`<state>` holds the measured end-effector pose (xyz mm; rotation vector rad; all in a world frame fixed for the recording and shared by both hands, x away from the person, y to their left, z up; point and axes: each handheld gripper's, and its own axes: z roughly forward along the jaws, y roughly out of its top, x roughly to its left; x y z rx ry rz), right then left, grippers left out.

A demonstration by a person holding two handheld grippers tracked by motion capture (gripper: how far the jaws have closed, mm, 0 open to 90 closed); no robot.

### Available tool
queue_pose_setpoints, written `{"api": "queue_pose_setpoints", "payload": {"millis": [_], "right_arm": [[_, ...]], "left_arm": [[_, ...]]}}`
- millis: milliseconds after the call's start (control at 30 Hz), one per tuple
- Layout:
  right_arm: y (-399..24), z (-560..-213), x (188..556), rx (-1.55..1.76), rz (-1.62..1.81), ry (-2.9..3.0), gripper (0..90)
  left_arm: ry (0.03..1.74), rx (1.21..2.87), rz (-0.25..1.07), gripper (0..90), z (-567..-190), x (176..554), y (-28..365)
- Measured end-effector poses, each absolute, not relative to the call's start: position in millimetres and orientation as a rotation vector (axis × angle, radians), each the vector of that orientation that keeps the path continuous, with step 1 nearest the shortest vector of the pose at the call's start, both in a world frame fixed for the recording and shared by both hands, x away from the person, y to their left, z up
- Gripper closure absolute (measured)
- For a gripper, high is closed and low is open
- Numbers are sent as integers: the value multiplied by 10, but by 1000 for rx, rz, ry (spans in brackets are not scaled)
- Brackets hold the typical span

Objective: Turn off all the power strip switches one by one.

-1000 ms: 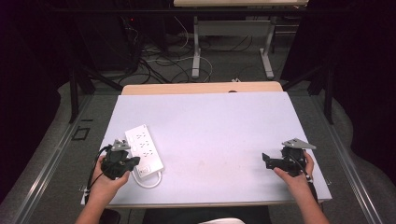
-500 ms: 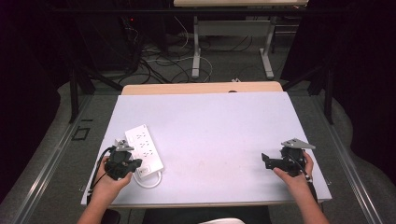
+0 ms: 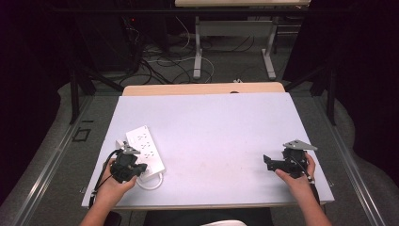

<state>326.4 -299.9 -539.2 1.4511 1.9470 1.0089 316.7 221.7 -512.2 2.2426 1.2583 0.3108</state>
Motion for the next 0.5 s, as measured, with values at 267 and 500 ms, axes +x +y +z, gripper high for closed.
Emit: {"api": "queue_pose_setpoints", "payload": {"millis": [267, 500], "right_arm": [[-2999, -5393, 3264, 1452, 1009, 1948, 24], [-2993, -5393, 3262, 1464, 1008, 1948, 24]], "left_arm": [[1257, 2259, 297, 898, -5137, 3164, 2197], [1250, 2285, 288, 898, -5155, 3175, 2190]]}}
